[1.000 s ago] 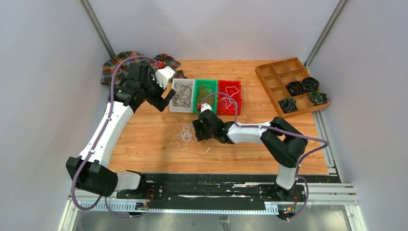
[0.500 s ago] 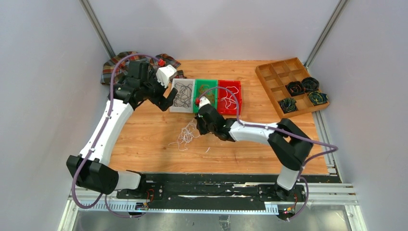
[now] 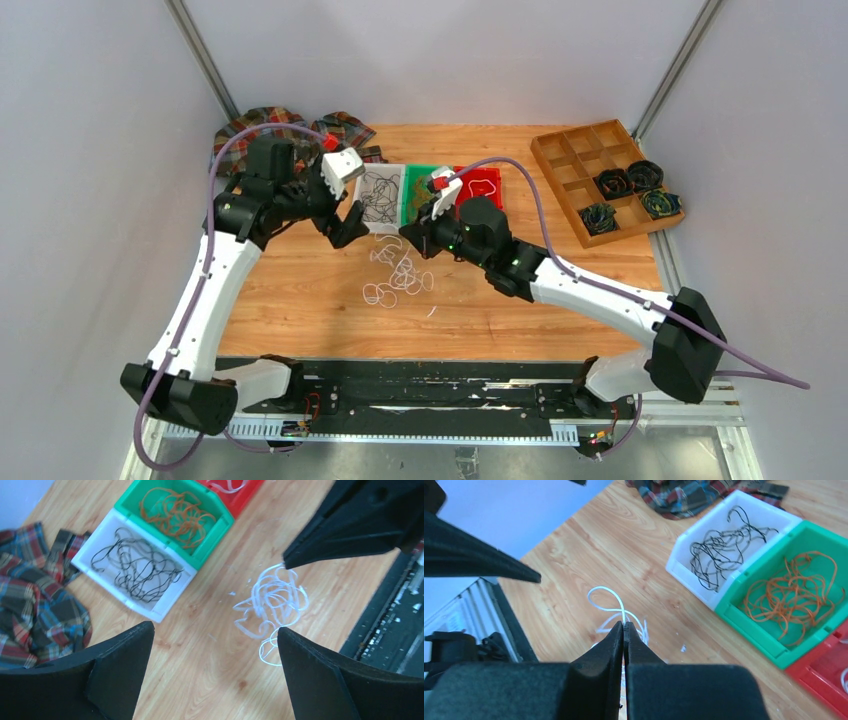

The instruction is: Untangle the cables

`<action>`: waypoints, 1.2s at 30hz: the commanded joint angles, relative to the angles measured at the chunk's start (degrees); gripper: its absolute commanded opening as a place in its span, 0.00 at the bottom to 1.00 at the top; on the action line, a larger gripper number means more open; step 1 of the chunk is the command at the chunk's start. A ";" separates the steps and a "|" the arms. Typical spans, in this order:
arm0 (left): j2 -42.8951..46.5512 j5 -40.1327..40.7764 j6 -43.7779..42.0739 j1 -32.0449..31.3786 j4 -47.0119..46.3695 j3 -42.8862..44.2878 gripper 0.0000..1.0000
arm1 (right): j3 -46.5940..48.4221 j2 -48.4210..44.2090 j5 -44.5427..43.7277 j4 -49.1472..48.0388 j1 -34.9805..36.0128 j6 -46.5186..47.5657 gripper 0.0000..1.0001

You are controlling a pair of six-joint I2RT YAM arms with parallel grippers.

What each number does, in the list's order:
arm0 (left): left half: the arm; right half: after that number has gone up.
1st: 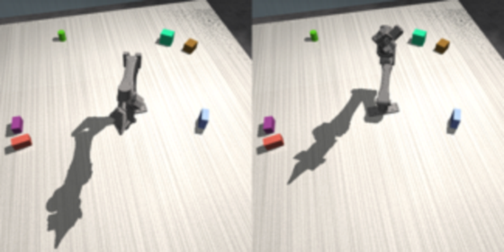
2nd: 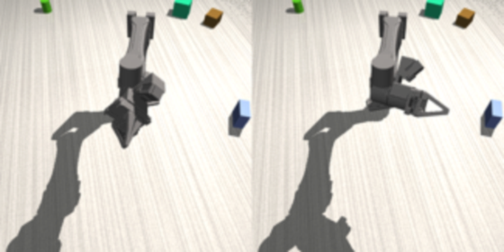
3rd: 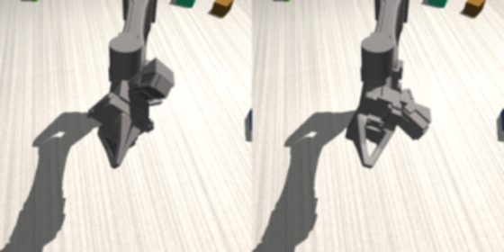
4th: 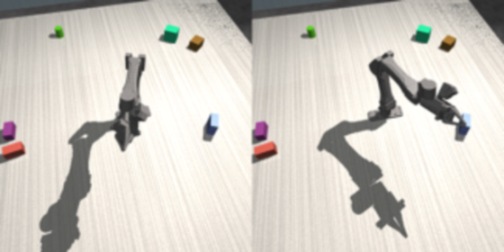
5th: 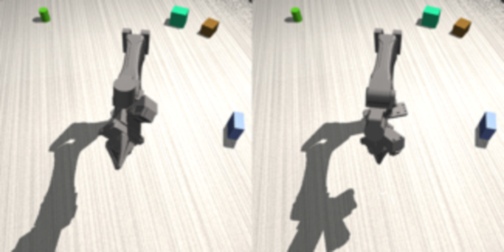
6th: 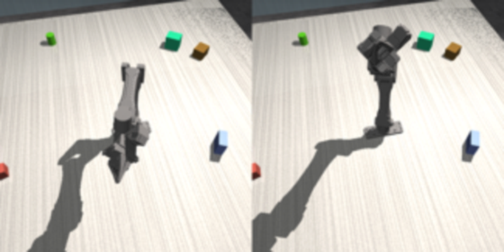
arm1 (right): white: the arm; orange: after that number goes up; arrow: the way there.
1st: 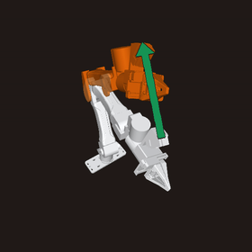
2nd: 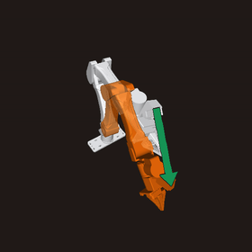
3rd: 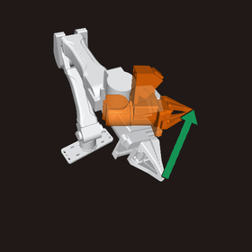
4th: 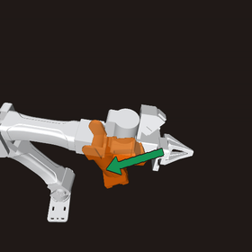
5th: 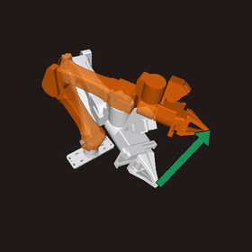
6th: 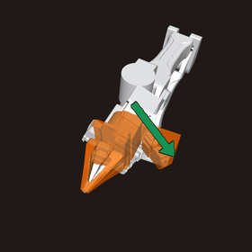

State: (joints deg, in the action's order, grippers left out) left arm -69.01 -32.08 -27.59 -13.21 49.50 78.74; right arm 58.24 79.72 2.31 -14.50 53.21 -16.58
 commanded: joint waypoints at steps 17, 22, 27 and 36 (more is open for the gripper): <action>6.76 -13.33 -14.59 -3.40 7.44 -3.23 0.80 | 5.68 -1.76 22.26 -2.75 -0.39 -4.02 0.01; 6.12 -12.47 -14.68 -4.00 7.48 -3.09 0.41 | 5.39 -1.76 23.62 -2.57 -0.38 -4.00 0.01; 5.83 -11.46 -12.10 -4.33 7.55 -0.36 0.04 | 4.27 -1.96 22.91 -3.56 -0.35 -4.79 0.13; 7.66 -7.44 -1.01 -8.07 7.45 4.76 0.01 | -2.98 -3.51 11.69 -15.61 0.93 -5.11 0.62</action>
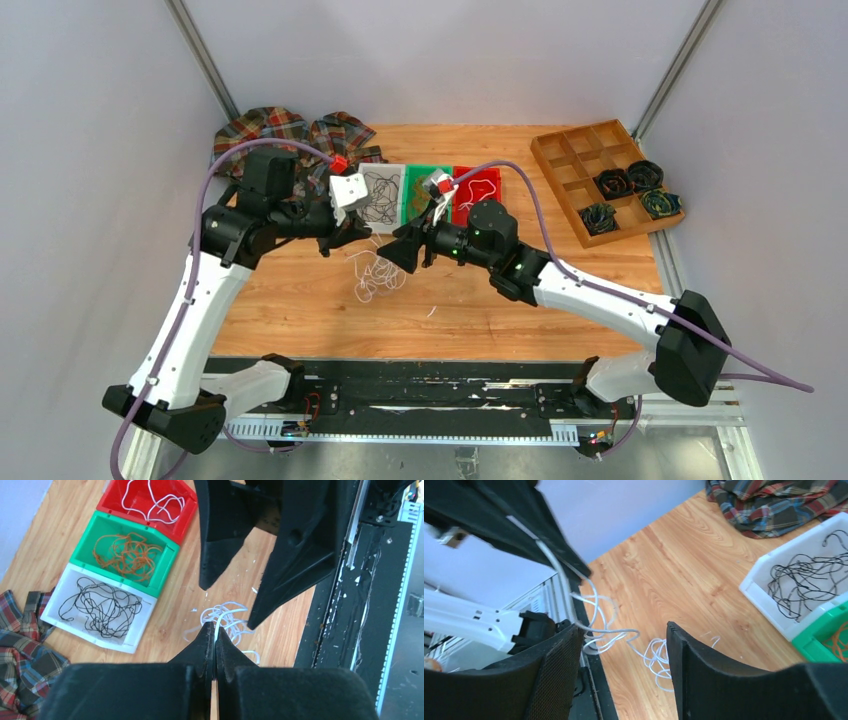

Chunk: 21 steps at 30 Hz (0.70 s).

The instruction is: Untangle the cables

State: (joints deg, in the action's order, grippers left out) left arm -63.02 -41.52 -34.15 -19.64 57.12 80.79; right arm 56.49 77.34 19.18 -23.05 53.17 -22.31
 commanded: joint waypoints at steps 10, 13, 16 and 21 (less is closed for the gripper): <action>1.02 1.80 11.26 -2.48 -0.18 11.19 0.00 | -0.01 3.08 -3.82 -11.28 2.24 1.24 0.54; 0.27 1.35 12.59 -2.53 -0.19 14.99 0.00 | -1.27 4.29 -4.00 -12.46 2.88 0.85 0.48; -0.50 1.16 13.69 -2.64 -0.26 18.79 0.01 | -2.83 5.10 -5.08 -12.94 3.23 0.79 0.43; -2.61 0.98 16.72 -2.66 -0.26 26.71 0.00 | -6.61 5.70 -6.06 -15.01 3.34 -0.61 0.36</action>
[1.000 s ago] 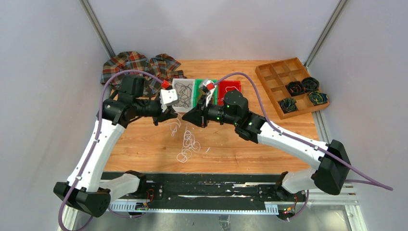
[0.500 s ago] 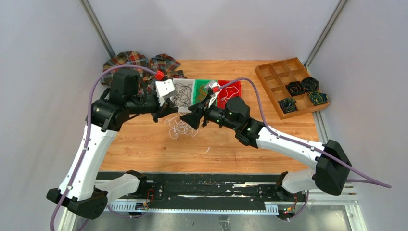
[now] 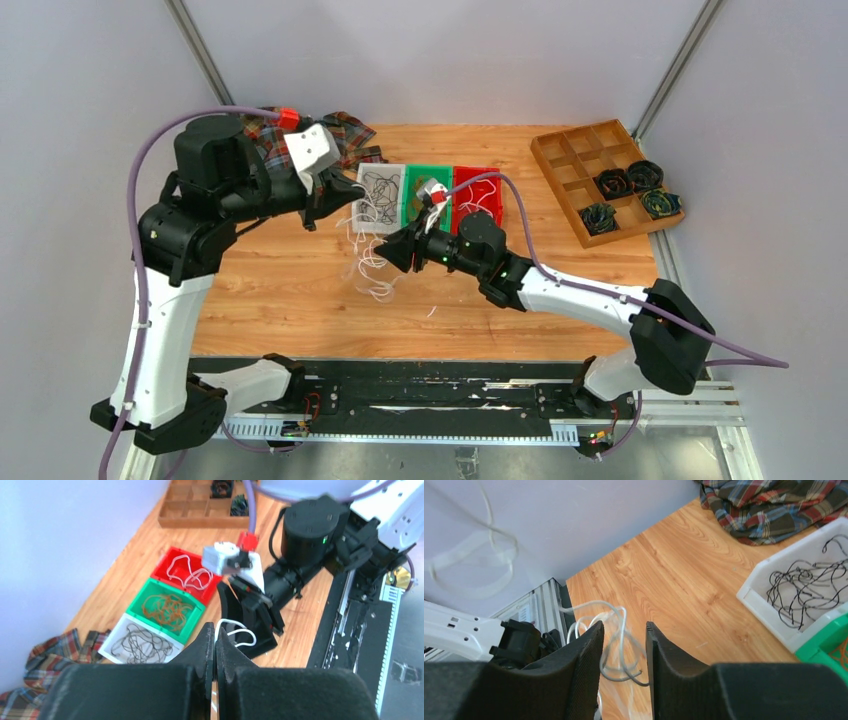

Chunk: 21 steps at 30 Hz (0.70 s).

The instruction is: Untangle the cables

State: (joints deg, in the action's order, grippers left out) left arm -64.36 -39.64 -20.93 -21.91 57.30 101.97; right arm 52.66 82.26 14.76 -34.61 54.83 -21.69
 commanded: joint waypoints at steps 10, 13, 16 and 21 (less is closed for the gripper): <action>-6.65 1.79 7.16 -0.35 -0.45 23.14 0.00 | -10.36 4.00 -4.60 -6.97 2.80 -4.06 0.29; -7.36 2.83 6.95 -0.39 -0.51 26.41 0.00 | -12.20 4.44 -5.90 -7.20 3.08 -4.40 0.28; -8.43 4.72 6.11 -0.37 -0.52 29.96 0.00 | -14.43 4.43 -7.75 -7.14 3.18 -5.05 0.27; -9.17 5.09 6.19 -0.34 -0.52 31.18 0.00 | -17.03 2.62 -9.82 -5.85 3.18 -5.63 0.42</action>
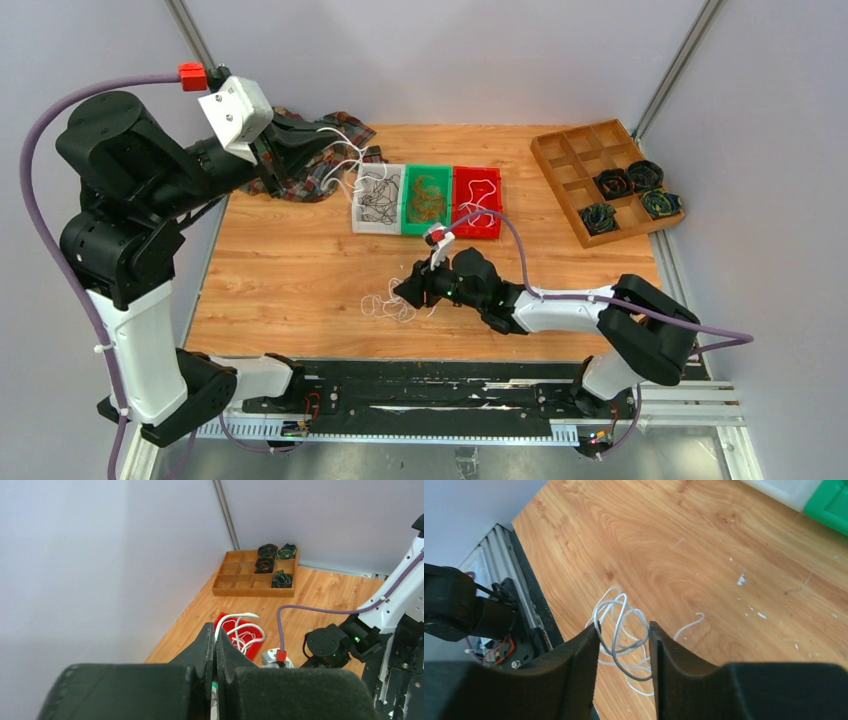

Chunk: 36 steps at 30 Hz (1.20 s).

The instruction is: Untangle the cables

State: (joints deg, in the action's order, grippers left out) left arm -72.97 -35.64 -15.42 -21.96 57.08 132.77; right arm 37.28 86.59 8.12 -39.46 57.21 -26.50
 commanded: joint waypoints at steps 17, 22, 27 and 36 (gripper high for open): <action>-1.09 3.41 -4.25 -6.55 -1.93 -24.84 0.00 | 4.73 -27.51 -21.96 29.43 -3.48 10.16 0.73; -9.78 5.62 -5.13 -10.43 -5.07 -23.24 0.00 | 0.52 -32.98 -32.34 36.31 -8.85 4.82 0.71; -22.84 7.19 -6.18 -11.92 -7.28 -16.18 0.00 | -5.33 -39.31 -40.23 39.09 -12.88 1.40 0.70; -47.51 9.53 -6.23 -12.67 -14.05 1.37 0.00 | -8.11 -47.03 -44.95 40.15 -14.65 3.03 0.69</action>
State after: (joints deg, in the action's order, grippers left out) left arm -114.04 -27.75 -21.12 -33.98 48.47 127.44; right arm 30.15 42.06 -32.08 -0.03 43.66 -23.20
